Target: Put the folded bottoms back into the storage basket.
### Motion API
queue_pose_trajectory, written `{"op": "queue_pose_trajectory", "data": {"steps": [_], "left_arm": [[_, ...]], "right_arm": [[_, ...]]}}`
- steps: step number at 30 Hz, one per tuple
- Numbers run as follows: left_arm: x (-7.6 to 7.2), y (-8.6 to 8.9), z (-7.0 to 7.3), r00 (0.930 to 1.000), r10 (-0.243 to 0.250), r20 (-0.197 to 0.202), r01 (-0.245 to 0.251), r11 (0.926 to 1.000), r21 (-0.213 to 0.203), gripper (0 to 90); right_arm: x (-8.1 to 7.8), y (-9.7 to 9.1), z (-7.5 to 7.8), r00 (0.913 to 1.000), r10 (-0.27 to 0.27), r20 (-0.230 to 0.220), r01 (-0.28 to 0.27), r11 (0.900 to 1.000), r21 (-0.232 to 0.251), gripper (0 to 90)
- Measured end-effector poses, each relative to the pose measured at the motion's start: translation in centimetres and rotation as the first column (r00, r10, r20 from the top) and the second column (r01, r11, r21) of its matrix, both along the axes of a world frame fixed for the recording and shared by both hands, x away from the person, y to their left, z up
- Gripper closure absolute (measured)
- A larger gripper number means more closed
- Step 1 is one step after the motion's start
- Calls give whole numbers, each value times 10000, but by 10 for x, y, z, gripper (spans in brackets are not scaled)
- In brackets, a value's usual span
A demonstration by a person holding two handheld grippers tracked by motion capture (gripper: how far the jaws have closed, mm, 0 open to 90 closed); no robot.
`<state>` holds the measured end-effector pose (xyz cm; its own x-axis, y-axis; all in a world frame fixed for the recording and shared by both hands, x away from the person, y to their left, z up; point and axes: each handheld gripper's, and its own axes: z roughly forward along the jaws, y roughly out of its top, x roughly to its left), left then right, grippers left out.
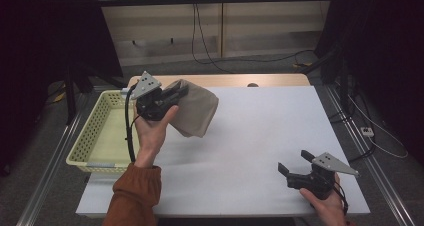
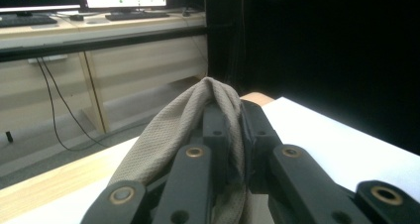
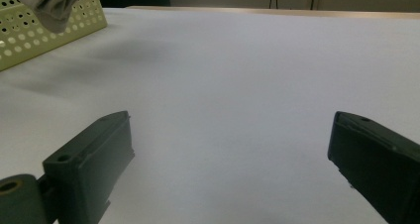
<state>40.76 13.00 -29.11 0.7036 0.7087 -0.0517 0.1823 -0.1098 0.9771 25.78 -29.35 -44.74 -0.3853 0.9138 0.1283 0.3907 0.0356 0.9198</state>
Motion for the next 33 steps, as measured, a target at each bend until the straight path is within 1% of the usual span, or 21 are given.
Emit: {"op": "queue_pose_trajectory", "data": {"steps": [3,6,13,16,18,21,23,24,26,31,33], "left_arm": [[-5,5,5,9998,48,179,-49,10000,15,833],[-7,10,8,9996,87,251,-87,10000,0,832],[-12,21,13,9990,193,399,-189,9998,-116,833],[-14,25,13,9986,290,441,-288,9996,-66,833],[-16,29,13,9983,284,510,-279,9995,-114,832],[-17,34,16,9983,276,509,-275,9996,-12,833],[-18,38,17,9981,314,537,-312,9995,-46,832],[-19,42,18,9979,357,545,-350,9993,-137,833],[-20,44,19,9977,403,541,-394,9991,-179,833],[-25,53,21,9965,629,550,-633,9980,58,833],[-28,57,21,9962,665,560,-667,9978,24,833]], "right_arm": [[0,0,0,10000,-7,27,7,10000,-4,29],[0,0,0,10000,-7,4,7,10000,-2,29],[0,0,0,10000,-2,-15,2,10000,15,29],[0,0,0,10000,6,8,-6,10000,3,29],[0,0,0,10000,-2,-4,2,10000,9,30],[0,0,0,10000,-3,3,3,10000,-17,30],[0,0,0,10000,-5,3,5,10000,-17,30],[0,0,0,10000,-15,-1,15,10000,-22,30],[0,0,0,10000,-24,-10,24,10000,-18,30],[0,0,0,10000,-38,1,38,10000,-16,30],[0,0,0,10000,-63,21,63,10000,-28,30]]}}
